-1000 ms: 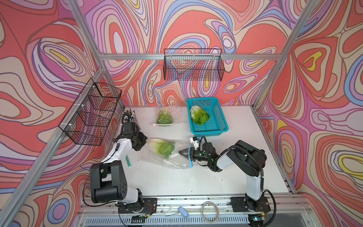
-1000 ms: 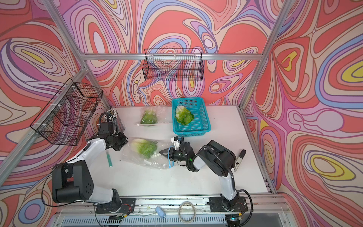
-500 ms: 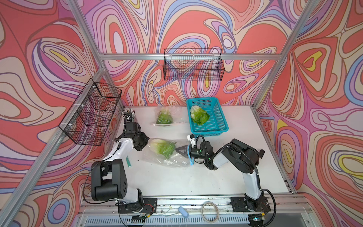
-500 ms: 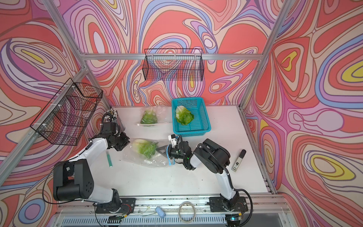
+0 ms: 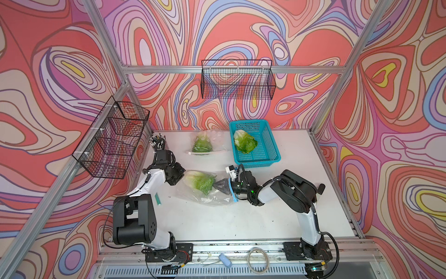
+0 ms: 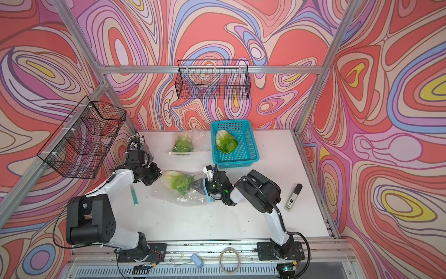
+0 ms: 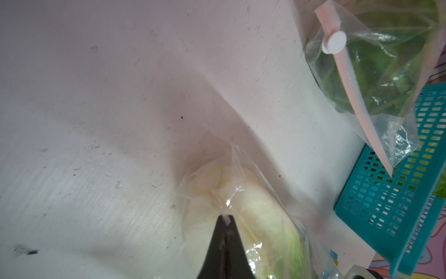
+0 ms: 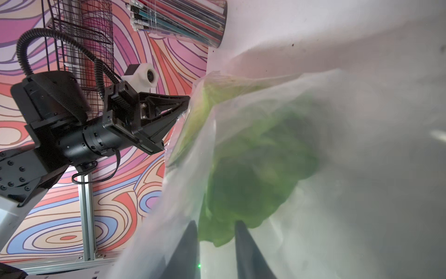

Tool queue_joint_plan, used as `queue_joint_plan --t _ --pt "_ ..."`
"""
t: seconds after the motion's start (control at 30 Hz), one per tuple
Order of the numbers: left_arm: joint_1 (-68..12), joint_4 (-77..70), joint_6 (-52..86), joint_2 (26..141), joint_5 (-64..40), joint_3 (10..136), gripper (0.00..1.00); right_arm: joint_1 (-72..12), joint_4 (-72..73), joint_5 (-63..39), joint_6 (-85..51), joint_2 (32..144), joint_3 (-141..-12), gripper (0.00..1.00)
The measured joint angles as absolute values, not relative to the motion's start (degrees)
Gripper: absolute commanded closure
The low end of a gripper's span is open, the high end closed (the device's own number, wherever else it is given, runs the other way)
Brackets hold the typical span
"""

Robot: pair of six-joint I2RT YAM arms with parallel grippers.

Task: Open the zip-top bag and take out the chinese cabbages
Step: Pick up the Chinese cabbage from the zipper food storage bag.

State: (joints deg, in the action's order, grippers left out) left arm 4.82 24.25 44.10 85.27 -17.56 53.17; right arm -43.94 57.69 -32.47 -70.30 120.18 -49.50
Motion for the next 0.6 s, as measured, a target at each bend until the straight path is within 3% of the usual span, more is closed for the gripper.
queue_joint_plan --t 0.1,0.23,0.5,0.6 --pt "4.8 24.2 44.1 85.3 -17.6 53.2 1.0 -44.1 55.9 -32.5 -69.5 120.2 -50.3 0.68" --pt "4.8 24.2 44.1 85.6 -17.6 53.2 1.0 -44.1 54.5 -32.6 -68.8 120.7 -51.2 0.55" --pt "4.4 24.2 43.7 86.0 -17.6 53.3 1.0 -44.1 54.5 -33.1 -68.6 122.2 -53.7 0.51" --pt "4.4 24.2 43.7 86.0 -17.6 53.4 1.0 -44.1 56.1 -33.5 -69.4 122.7 -53.8 0.42"
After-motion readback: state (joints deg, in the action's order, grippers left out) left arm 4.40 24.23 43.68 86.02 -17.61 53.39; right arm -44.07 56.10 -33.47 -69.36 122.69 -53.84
